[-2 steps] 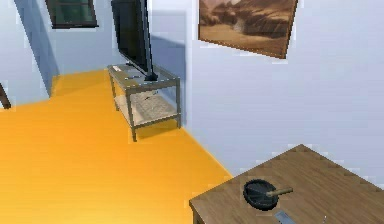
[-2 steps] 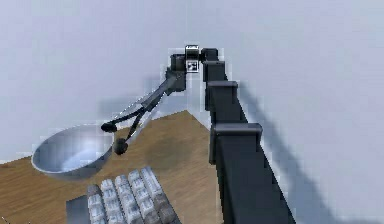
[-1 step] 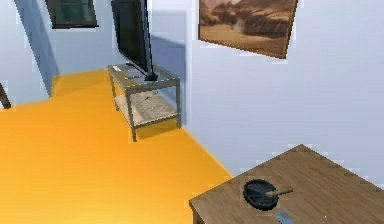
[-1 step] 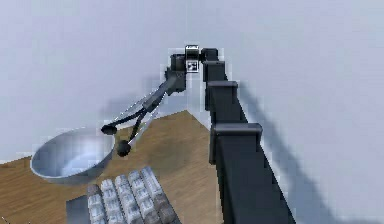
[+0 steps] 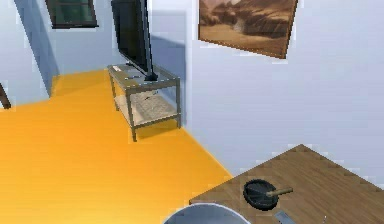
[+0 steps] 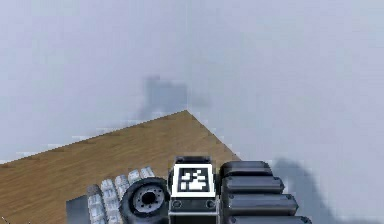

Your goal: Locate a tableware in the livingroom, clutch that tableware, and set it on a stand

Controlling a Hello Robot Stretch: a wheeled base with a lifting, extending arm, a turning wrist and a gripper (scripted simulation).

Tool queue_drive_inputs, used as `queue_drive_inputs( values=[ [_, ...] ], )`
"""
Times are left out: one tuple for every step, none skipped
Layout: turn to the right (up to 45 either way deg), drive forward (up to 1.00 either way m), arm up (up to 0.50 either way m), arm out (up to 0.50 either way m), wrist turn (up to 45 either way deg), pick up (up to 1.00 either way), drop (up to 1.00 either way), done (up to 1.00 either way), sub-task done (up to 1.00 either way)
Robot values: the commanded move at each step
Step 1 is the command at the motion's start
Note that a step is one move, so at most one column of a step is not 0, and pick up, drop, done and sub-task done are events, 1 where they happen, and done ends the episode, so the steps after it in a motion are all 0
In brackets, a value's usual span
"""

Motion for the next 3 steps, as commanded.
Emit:
queue_drive_inputs(
  values=[
    [-45.0, 0.00, 0.00, 0.00, 0.0, 0.00, 0.00, 0.00, 0.00],
    [-42.0, 0.00, 0.00, 0.00, 0.0, 0.00, 0.00, 0.00, 0.00],
    [0.0, 0.25, 0.00, 0.00, 0.0, 0.00, 0.00, 0.00, 0.00]
  ],
)
